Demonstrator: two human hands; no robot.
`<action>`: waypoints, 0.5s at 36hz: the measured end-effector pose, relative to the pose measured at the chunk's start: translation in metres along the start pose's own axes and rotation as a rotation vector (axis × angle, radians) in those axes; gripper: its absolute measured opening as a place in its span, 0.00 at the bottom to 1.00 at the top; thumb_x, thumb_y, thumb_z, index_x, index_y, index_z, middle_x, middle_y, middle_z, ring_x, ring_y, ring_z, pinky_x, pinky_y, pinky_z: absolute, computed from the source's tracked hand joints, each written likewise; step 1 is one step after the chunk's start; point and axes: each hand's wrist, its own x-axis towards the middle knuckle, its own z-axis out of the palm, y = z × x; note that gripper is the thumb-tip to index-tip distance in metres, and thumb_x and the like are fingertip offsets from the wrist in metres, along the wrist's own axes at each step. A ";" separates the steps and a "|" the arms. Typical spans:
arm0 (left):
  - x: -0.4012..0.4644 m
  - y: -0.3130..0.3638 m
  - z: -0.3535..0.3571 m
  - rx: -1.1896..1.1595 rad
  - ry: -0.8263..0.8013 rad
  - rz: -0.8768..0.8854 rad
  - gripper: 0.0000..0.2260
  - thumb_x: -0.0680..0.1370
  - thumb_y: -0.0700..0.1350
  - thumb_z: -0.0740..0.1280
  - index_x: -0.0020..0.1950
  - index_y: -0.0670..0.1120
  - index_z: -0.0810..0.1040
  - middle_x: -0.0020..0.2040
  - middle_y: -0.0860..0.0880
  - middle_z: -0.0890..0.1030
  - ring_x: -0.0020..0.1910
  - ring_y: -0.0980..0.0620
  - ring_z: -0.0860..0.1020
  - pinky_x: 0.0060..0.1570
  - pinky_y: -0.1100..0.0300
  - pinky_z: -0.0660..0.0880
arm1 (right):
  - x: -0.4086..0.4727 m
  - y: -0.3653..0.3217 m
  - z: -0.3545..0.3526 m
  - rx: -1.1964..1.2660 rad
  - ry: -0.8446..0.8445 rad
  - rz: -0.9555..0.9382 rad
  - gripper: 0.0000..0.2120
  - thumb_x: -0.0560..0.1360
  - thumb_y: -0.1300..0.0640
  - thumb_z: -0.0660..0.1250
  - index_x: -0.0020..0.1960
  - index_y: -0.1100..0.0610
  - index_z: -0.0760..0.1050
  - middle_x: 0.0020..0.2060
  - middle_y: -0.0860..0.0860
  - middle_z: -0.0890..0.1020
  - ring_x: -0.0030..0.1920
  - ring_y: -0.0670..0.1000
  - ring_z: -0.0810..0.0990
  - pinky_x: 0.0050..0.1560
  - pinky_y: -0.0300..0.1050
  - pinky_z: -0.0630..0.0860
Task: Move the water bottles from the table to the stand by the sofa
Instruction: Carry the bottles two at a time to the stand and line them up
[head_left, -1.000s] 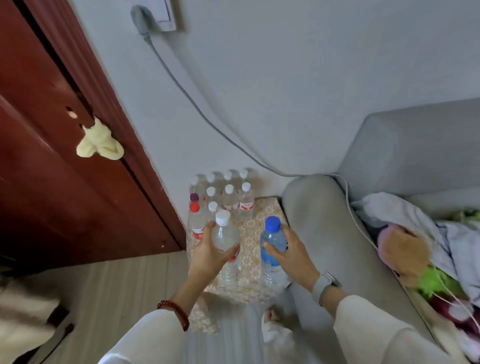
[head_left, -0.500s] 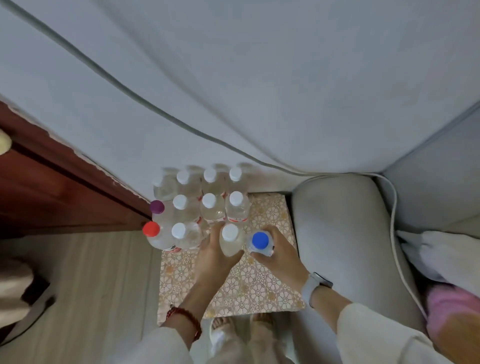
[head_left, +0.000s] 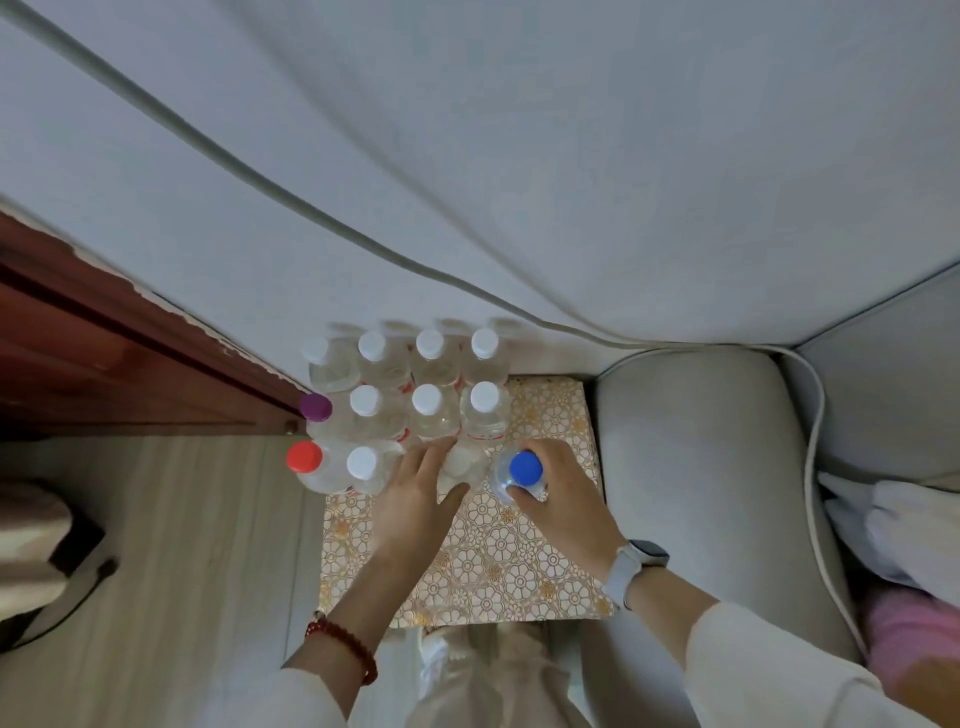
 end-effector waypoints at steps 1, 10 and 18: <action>0.002 0.001 -0.004 0.048 -0.013 0.031 0.24 0.72 0.46 0.72 0.66 0.47 0.71 0.59 0.48 0.76 0.57 0.47 0.75 0.40 0.53 0.77 | 0.000 -0.002 0.000 -0.024 0.013 -0.001 0.18 0.73 0.56 0.67 0.61 0.57 0.69 0.58 0.52 0.71 0.52 0.52 0.76 0.50 0.45 0.77; 0.010 -0.003 -0.018 0.319 0.059 0.195 0.22 0.56 0.40 0.81 0.48 0.41 0.81 0.40 0.44 0.83 0.37 0.43 0.81 0.37 0.51 0.77 | 0.011 -0.022 0.013 -0.006 0.070 0.012 0.14 0.73 0.57 0.68 0.56 0.59 0.72 0.56 0.54 0.71 0.47 0.52 0.77 0.45 0.42 0.77; 0.011 -0.014 -0.019 0.462 0.179 0.176 0.20 0.58 0.49 0.80 0.47 0.45 0.81 0.39 0.49 0.83 0.39 0.46 0.81 0.45 0.49 0.75 | 0.023 -0.029 0.028 0.027 0.087 -0.001 0.15 0.72 0.57 0.69 0.56 0.59 0.71 0.56 0.54 0.69 0.48 0.49 0.73 0.46 0.32 0.71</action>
